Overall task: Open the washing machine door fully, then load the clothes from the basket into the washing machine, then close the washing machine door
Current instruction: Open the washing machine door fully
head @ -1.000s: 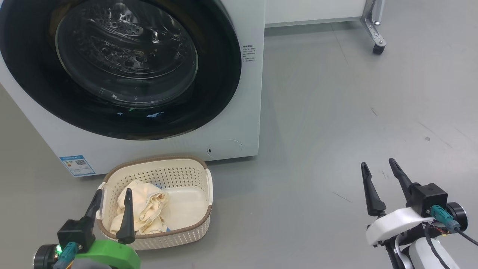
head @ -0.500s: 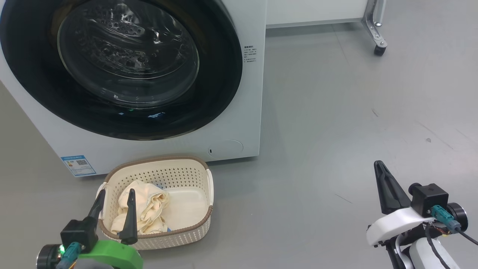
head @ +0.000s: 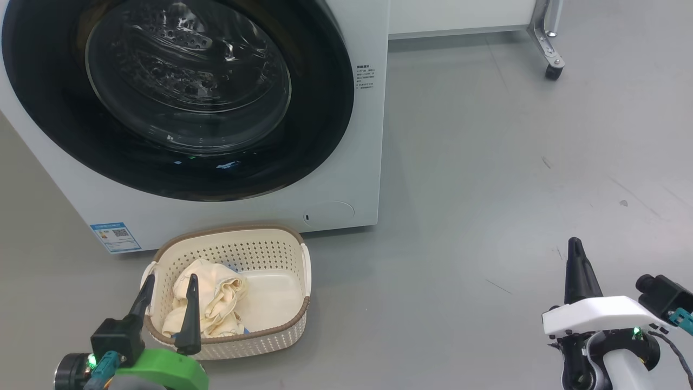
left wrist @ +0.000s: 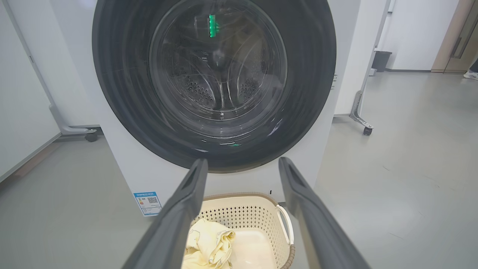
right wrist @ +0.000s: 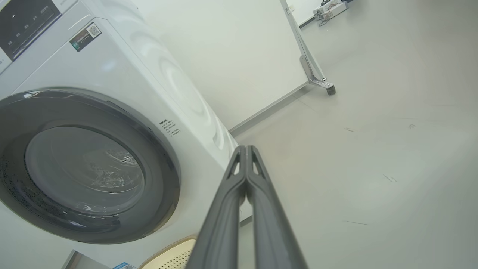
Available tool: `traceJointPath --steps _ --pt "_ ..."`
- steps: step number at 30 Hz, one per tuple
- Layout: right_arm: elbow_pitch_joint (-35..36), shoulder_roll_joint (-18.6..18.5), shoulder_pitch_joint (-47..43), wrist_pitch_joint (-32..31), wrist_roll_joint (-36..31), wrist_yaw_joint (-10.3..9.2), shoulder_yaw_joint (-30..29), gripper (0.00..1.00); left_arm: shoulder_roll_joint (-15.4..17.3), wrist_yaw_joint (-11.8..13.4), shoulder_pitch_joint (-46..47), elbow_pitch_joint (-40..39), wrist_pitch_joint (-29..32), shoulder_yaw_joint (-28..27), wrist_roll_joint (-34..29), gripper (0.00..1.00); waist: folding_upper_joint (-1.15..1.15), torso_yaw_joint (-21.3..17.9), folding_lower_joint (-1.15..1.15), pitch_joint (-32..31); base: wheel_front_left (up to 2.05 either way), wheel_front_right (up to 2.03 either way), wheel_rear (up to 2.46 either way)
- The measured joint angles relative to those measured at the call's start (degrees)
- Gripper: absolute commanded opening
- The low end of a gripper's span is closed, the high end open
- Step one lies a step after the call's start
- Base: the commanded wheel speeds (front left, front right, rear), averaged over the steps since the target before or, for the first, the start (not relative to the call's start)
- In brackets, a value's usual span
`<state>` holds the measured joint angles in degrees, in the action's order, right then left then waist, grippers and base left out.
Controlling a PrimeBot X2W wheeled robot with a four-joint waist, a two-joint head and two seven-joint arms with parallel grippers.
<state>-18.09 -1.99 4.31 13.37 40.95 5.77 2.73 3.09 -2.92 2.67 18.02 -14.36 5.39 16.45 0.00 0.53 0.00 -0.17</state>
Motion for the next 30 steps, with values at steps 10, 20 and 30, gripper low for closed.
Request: traceJointPath --steps 10,20,30 --pt "0.0 -0.1 2.1 -5.2 17.0 0.67 -3.9 0.00 -0.1 -0.5 1.1 -0.5 0.0 0.8 -1.2 1.00 0.00 1.0 0.00 1.6 0.00 0.00 0.00" --pt "0.0 -0.2 6.4 -9.9 26.6 0.71 -5.2 0.00 -0.2 -1.0 2.9 -1.5 0.0 1.4 -1.5 1.00 0.00 3.0 0.00 4.1 0.00 0.00 0.00" --pt "-0.2 -0.3 10.9 -13.1 30.8 0.74 -5.8 0.00 -0.3 -1.2 4.2 -1.9 0.0 1.6 -1.5 1.00 0.00 5.1 0.00 6.8 0.00 0.00 0.00"
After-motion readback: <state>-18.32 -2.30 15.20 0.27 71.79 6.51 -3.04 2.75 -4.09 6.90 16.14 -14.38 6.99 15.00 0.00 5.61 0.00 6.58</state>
